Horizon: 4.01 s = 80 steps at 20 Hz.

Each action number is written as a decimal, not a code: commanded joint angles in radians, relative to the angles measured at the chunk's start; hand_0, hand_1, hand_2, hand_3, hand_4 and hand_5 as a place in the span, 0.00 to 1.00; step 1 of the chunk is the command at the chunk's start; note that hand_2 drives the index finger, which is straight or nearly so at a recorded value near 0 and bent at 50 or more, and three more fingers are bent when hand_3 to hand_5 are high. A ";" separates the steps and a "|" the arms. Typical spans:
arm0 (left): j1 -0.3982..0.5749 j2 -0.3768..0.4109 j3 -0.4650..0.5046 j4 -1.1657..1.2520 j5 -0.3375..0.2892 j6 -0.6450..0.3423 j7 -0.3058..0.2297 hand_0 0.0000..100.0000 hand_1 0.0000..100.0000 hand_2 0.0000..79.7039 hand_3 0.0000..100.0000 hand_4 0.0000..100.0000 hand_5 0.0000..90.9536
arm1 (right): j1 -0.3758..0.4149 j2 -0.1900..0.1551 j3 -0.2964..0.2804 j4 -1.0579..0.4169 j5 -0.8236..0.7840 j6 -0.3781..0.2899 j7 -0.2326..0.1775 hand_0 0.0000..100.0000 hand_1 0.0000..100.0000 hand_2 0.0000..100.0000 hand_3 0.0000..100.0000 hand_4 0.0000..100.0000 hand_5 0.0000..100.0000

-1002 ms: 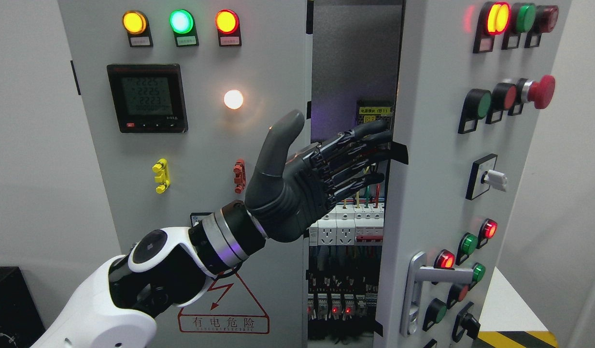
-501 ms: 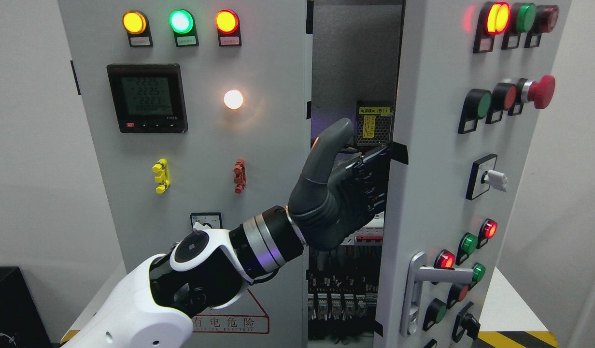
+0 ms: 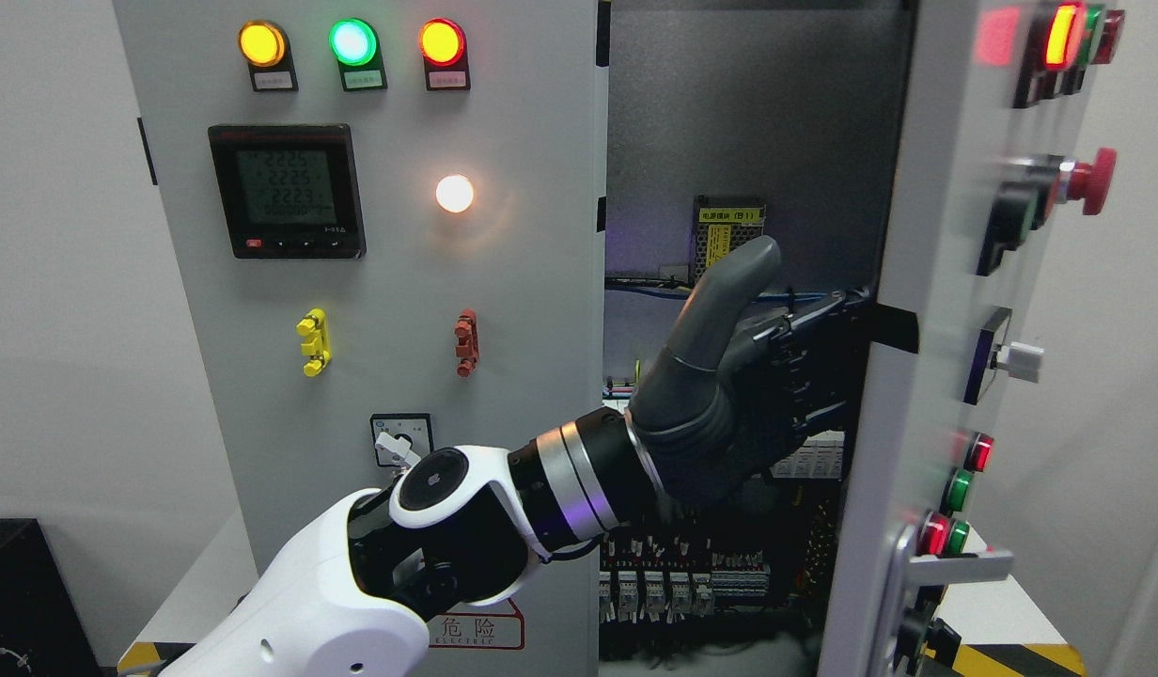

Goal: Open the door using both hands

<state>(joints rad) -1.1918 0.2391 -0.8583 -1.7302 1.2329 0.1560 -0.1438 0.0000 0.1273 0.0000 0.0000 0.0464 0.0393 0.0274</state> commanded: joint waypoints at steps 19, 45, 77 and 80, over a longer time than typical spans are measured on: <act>-0.137 -0.316 -0.123 0.165 -0.012 0.057 0.000 0.00 0.00 0.00 0.00 0.00 0.00 | -0.023 0.000 -0.031 -0.017 0.001 -0.001 0.000 0.00 0.00 0.00 0.00 0.00 0.00; -0.238 -0.419 -0.192 0.305 -0.016 0.073 0.000 0.00 0.00 0.00 0.00 0.00 0.00 | -0.023 0.000 -0.031 -0.017 0.000 -0.001 0.000 0.00 0.00 0.00 0.00 0.00 0.00; -0.076 0.081 -0.130 -0.127 -0.004 0.102 0.000 0.00 0.00 0.00 0.00 0.00 0.00 | -0.021 0.000 -0.031 -0.017 0.000 -0.001 0.000 0.00 0.00 0.00 0.00 0.00 0.00; 0.000 0.216 -0.123 -0.158 -0.003 0.100 -0.002 0.00 0.00 0.00 0.00 0.00 0.00 | -0.023 0.000 -0.031 -0.017 0.000 -0.001 -0.001 0.00 0.00 0.00 0.00 0.00 0.00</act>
<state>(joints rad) -1.3032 0.1222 -1.0115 -1.6845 1.2279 0.2569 -0.1431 0.0000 0.1273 0.0000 -0.0001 0.0464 0.0384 0.0272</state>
